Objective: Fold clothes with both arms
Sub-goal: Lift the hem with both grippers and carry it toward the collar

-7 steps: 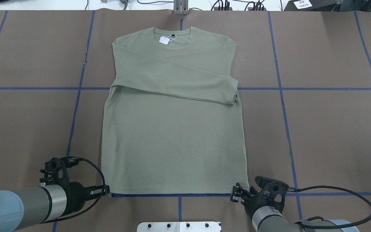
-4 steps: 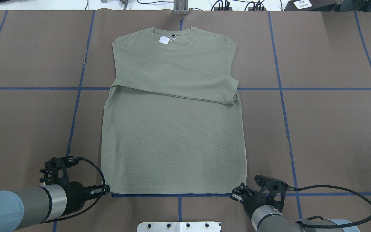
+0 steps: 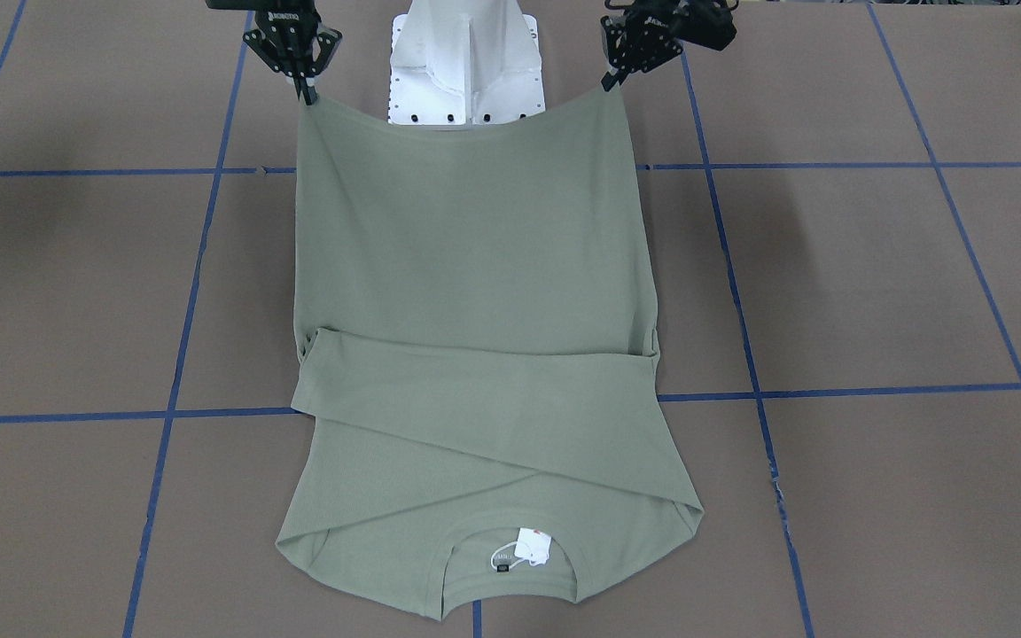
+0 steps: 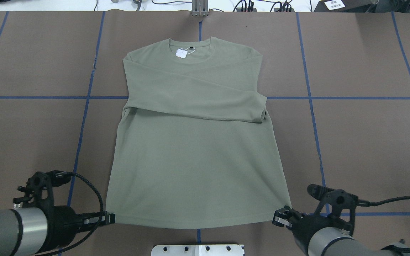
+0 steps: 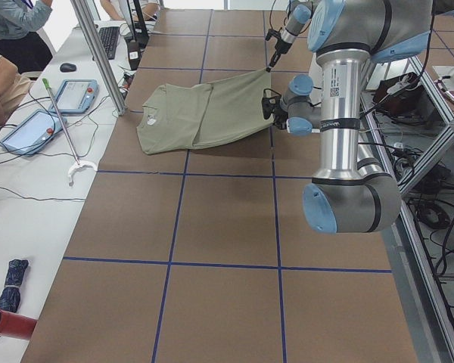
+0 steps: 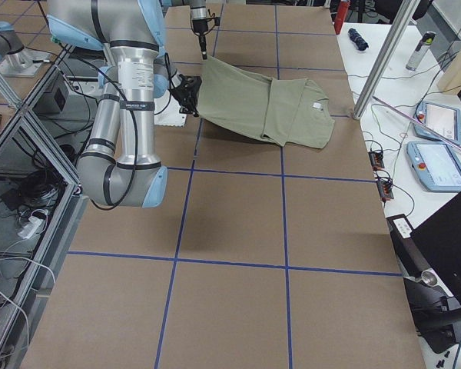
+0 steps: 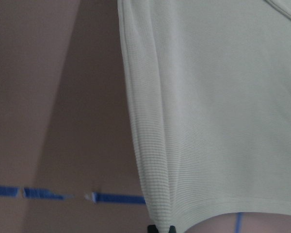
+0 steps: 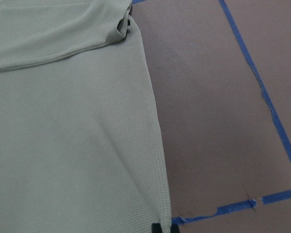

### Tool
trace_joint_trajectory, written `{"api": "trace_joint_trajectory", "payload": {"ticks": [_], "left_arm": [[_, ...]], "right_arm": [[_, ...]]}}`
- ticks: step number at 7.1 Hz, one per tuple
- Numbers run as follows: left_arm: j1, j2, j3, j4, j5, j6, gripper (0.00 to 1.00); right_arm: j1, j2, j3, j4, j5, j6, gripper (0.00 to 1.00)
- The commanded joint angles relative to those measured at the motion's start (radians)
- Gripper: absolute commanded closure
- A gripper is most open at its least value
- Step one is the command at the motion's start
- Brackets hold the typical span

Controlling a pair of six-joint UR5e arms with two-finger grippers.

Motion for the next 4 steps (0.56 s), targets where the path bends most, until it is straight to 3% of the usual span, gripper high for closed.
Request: {"api": "trace_joint_trajectory", "payload": {"ticks": [1,2,4], "left_arm": [[-0.067,-0.036,-0.272,0.309,-0.186,0.004,1.00],[-0.138,-0.138,-0.250,0.382,-0.234,0.066,1.00],[-0.256,-0.309,-0.035,0.420,-0.230,0.269,1.00]], "right_arm": [[0.040,0.127,0.141,-0.231,0.105,-0.008,1.00],[0.095,0.175,0.132,-0.285,0.164,-0.039,1.00],[0.239,0.333,-0.040,-0.289,0.192,-0.224,1.00]]}}
